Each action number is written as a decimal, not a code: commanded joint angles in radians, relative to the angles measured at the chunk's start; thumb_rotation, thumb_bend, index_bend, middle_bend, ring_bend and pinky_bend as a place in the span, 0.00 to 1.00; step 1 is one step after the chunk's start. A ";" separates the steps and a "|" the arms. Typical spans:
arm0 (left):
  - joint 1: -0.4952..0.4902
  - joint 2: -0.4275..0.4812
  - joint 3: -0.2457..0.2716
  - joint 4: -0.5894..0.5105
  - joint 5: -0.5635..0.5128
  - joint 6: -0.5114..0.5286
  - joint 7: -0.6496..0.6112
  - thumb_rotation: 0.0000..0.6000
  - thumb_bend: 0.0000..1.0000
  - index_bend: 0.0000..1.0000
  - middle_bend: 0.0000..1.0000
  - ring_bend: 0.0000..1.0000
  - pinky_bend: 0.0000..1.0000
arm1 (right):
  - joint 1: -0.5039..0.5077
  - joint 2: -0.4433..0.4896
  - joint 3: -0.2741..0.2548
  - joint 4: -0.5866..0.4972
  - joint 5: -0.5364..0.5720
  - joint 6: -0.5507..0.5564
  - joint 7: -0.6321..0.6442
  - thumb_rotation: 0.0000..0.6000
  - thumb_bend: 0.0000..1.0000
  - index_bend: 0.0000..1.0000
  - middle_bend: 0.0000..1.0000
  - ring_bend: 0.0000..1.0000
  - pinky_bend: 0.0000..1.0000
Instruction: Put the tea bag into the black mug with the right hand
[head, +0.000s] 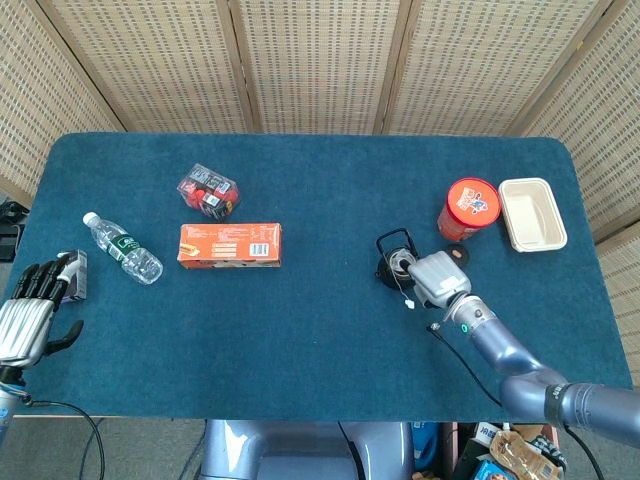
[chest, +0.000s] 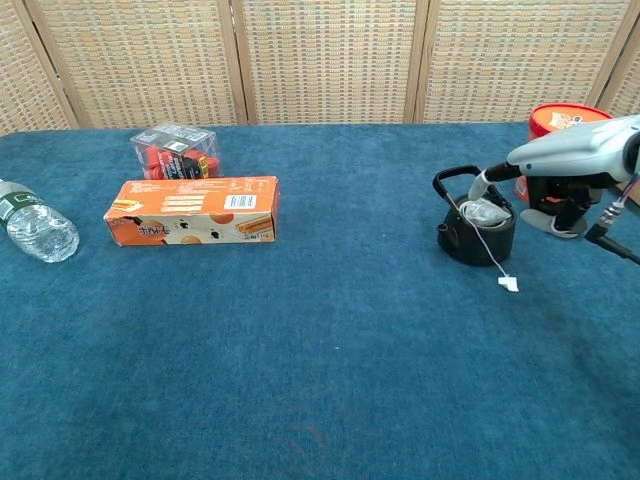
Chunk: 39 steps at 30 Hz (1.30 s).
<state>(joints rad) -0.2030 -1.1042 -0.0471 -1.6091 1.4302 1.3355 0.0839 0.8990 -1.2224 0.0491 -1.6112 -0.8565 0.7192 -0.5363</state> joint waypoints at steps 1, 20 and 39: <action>0.000 0.000 0.000 0.000 0.000 0.000 0.001 1.00 0.38 0.00 0.00 0.00 0.00 | 0.023 -0.003 -0.023 0.021 0.045 -0.024 -0.025 1.00 0.78 0.17 0.97 0.97 1.00; -0.005 -0.009 0.002 0.005 -0.007 -0.012 0.002 1.00 0.38 0.00 0.00 0.00 0.00 | 0.096 -0.031 -0.083 0.052 0.175 -0.030 -0.078 1.00 0.78 0.17 0.97 0.97 1.00; -0.005 -0.017 0.005 0.021 -0.010 -0.020 -0.016 1.00 0.38 0.00 0.00 0.00 0.00 | 0.128 -0.026 -0.120 -0.015 0.204 0.060 -0.123 1.00 0.78 0.17 0.96 0.97 1.00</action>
<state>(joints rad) -0.2081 -1.1210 -0.0422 -1.5882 1.4199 1.3159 0.0673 1.0279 -1.2604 -0.0716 -1.6104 -0.6459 0.7672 -0.6574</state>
